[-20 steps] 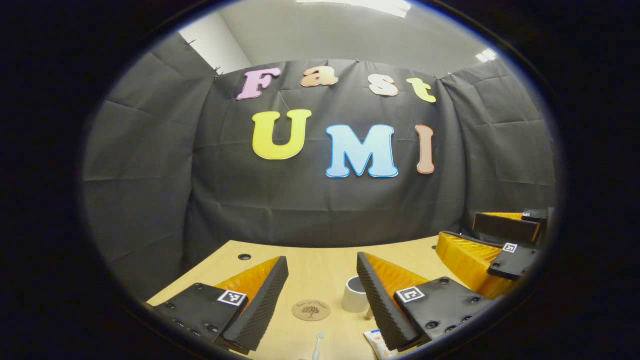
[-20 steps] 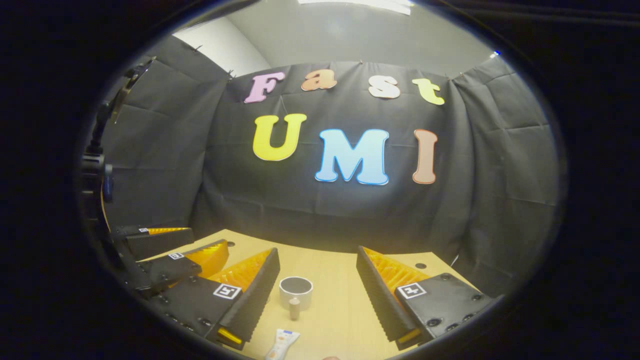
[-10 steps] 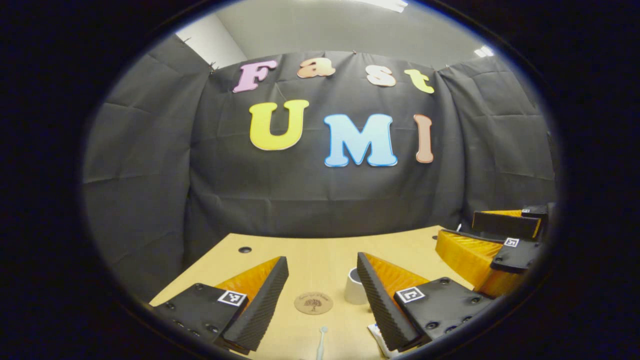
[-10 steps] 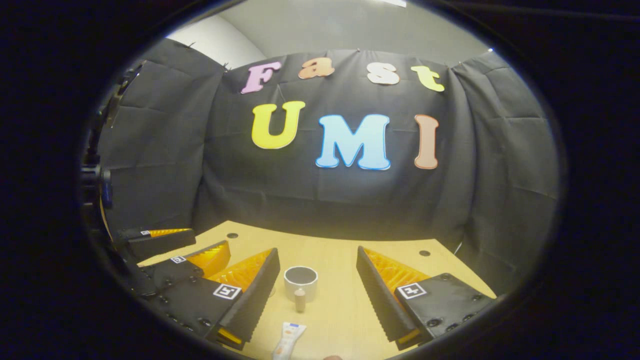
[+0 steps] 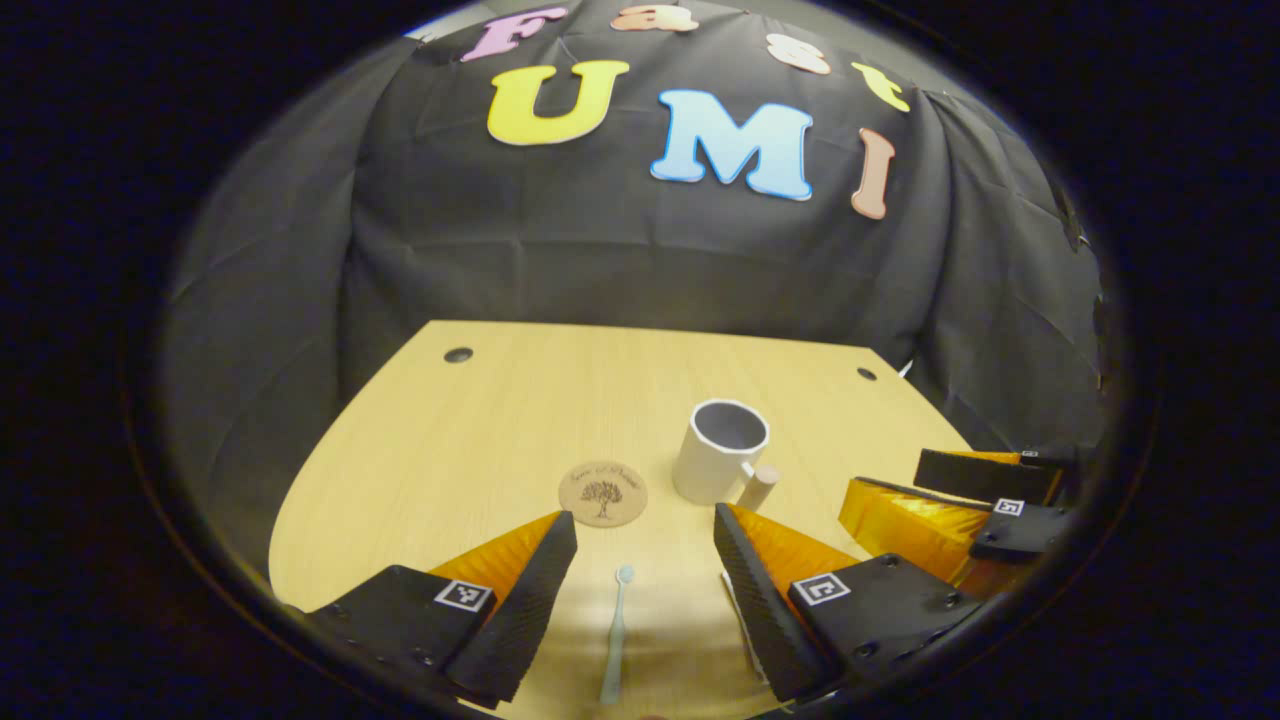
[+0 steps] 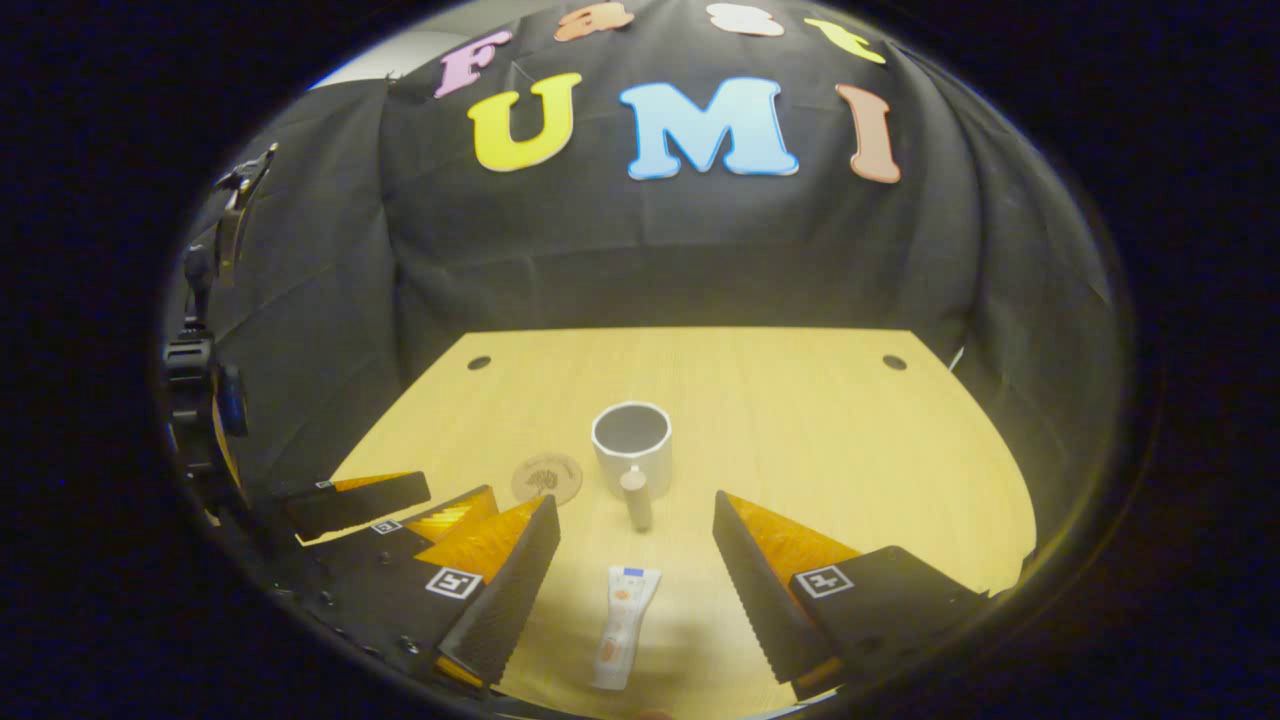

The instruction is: Put the toothbrush and toothpaste on the desktop into the cup, then pick up the cup and place it on the coaster on the desktop.

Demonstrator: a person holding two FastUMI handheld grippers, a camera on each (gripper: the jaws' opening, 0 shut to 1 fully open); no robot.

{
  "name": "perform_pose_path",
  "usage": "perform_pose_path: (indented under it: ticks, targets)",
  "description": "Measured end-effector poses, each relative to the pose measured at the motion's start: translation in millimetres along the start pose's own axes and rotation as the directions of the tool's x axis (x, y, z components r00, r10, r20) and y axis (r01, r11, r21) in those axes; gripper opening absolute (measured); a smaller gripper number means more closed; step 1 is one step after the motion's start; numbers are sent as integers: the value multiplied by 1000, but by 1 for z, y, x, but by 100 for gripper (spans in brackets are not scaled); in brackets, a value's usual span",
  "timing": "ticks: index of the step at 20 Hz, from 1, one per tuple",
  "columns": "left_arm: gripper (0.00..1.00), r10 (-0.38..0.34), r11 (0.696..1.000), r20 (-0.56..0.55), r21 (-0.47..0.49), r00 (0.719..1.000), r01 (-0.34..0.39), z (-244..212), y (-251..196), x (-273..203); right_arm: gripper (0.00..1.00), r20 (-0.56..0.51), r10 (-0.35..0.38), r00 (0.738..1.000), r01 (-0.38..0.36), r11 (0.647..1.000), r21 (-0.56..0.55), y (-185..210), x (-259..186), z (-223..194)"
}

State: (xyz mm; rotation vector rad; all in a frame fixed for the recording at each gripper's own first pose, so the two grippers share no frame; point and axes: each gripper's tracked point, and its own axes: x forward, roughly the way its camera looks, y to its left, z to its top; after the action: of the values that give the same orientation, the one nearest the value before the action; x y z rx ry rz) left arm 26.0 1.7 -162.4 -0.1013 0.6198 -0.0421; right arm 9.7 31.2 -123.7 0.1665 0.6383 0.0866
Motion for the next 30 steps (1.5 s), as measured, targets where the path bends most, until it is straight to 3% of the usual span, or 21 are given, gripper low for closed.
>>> perform_pose_path:
  ticks: [3,6,10,12,15,18,20,24,26,29,30]
  targets:
    - [93,0,1000,-160,2,987,1,-38,3,14,97,-161,9,987,-7,1000,16,2,10,-28]
    - [95,3,1000,-324,-2,946,-4,-77,7,24,97,-293,25,956,-15,999,35,4,25,-56]
    - [95,5,1000,-478,-4,878,-8,-118,15,29,97,-475,20,880,-1,999,41,5,32,-99]
    - [95,12,1000,-528,7,849,-10,-133,20,30,98,-535,21,845,3,999,43,5,37,-115]
    - [95,26,1000,-585,17,811,-19,-147,25,33,94,-578,8,816,17,999,37,4,46,-129]
    - [96,47,999,-643,20,765,-44,-159,26,33,96,-624,-5,781,32,999,32,2,53,-143]
    - [95,68,998,-647,55,759,-43,-158,27,38,92,-649,-6,761,38,999,35,2,55,-150]
    - [92,107,994,-664,88,740,-64,-160,30,39,90,-653,-16,757,50,998,33,-3,58,-146]
    - [90,108,994,-669,96,736,-59,-160,27,40,84,-657,-16,754,52,998,35,-6,59,-145]
    - [77,106,994,-677,100,729,-52,-160,22,41,63,-675,-9,738,48,998,39,-10,58,-146]
    - [69,106,994,-679,97,726,-54,-160,21,41,66,-679,-6,735,52,998,48,-11,57,-147]
